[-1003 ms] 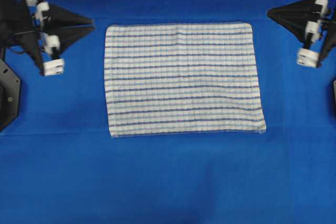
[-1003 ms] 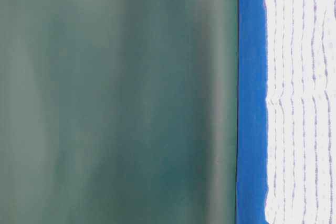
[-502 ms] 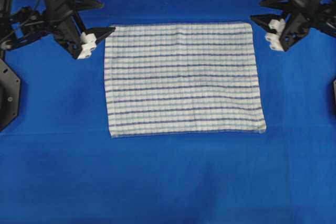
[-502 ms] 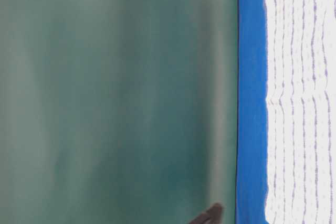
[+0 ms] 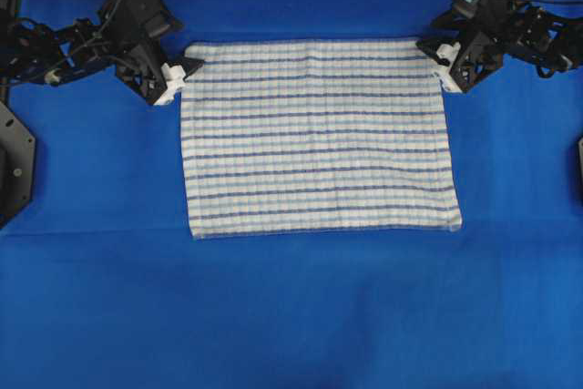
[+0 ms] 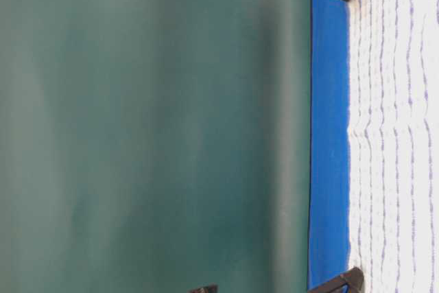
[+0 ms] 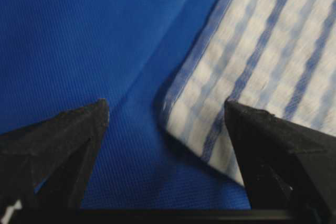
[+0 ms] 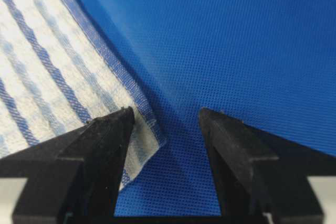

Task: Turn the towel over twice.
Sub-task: 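Move both grippers to the towel's far corners and pinch them, then lift the far corners with both grippers and pull them up and back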

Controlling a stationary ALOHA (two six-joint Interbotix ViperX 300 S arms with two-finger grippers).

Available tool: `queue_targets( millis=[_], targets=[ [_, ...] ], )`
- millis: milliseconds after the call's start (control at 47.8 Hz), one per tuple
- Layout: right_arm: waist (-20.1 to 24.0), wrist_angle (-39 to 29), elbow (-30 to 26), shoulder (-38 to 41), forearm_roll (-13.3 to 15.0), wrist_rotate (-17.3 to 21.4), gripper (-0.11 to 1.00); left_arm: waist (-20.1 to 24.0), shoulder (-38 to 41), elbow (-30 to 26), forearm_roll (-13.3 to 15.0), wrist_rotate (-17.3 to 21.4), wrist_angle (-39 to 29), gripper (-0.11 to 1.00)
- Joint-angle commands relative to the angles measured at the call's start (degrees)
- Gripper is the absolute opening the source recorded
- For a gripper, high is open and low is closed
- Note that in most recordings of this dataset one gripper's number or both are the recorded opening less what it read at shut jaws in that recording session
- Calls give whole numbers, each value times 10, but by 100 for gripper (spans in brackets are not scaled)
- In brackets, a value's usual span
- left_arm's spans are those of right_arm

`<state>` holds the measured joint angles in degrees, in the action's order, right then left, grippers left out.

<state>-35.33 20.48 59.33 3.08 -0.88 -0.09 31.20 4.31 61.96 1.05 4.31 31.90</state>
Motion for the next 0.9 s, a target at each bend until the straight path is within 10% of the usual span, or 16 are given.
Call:
queue_targets(
  millis=[0,146,314,418,878],
  targets=[
    [-3,5,-11,1,1,-1,59,2,-1,-9,0,1,-1,84],
    [-3,4,-11,2,1,-1,51,4,-2,-9,0,1,-23,70],
    [-3,-3,-9,1,1,-2,8,9,-1,-14,0,0,-45,25],
    [-3,-5,-9,-1,1,-1,5,9,-2,-22,0,0,-47,3],
    [-19,-82,-19,-123,1,-1,5,10,-78,-98,0,4,-143,3]
  ],
)
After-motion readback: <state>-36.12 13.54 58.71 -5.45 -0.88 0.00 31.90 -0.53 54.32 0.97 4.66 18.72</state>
